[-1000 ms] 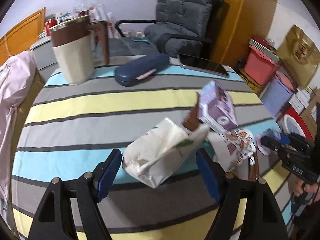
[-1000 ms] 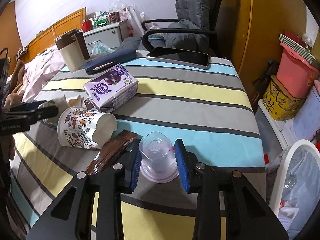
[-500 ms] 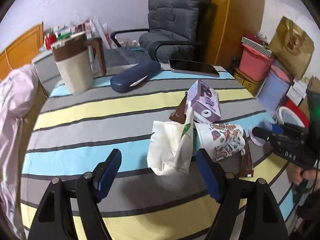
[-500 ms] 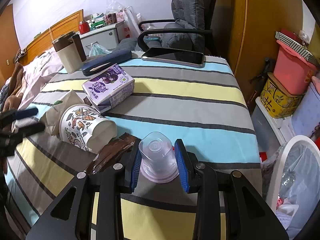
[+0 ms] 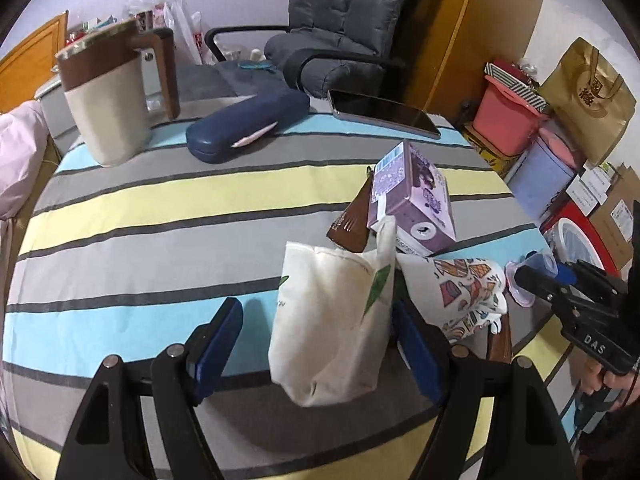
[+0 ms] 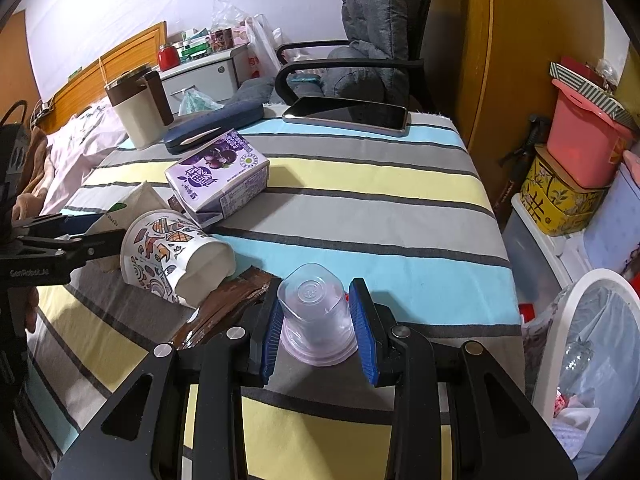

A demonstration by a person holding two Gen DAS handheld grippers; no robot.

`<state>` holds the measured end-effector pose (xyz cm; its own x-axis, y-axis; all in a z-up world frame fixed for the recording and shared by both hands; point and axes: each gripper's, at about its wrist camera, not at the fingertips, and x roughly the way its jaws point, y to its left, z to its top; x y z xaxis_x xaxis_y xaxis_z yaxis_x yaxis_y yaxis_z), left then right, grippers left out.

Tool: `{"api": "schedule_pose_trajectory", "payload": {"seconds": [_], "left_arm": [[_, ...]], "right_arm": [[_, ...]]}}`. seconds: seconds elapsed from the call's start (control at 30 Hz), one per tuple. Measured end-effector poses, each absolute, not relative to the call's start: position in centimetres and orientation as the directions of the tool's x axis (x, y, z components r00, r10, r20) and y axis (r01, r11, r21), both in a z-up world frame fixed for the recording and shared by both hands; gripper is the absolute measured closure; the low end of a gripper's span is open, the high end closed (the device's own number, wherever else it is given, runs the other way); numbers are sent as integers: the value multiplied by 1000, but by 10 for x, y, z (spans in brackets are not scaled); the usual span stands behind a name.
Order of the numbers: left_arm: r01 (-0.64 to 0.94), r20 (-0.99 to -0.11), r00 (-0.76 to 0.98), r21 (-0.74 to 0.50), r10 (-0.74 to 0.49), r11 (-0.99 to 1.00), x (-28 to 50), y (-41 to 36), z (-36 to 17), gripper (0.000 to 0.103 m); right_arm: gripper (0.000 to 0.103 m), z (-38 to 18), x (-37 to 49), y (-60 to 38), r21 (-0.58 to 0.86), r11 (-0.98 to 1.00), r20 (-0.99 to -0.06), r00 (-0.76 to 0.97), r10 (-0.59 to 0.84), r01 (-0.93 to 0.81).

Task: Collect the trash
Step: 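Grasp the white paper bag with the left tool while the right tool holds the plastic cup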

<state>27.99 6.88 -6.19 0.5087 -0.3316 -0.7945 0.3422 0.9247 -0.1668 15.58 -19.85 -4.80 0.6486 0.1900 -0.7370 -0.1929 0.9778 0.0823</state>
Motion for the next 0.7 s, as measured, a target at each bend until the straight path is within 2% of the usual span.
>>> {"api": "schedule_pose_trajectory", "payload": {"seconds": [0.1, 0.3, 0.7], "left_arm": [[329, -801, 508, -158, -316, 931, 280, 69, -64, 25], [345, -796, 514, -149, -319, 927, 276, 65, -61, 46], [335, -768, 559, -135, -312, 933, 260, 64, -44, 49]], "right_arm": [[68, -48, 156, -199, 88, 977, -735, 650, 195, -194], [68, -48, 156, -201, 94, 976, -733, 651, 200, -194], [68, -42, 151, -203, 106, 975, -715, 666, 212, -196]]}}
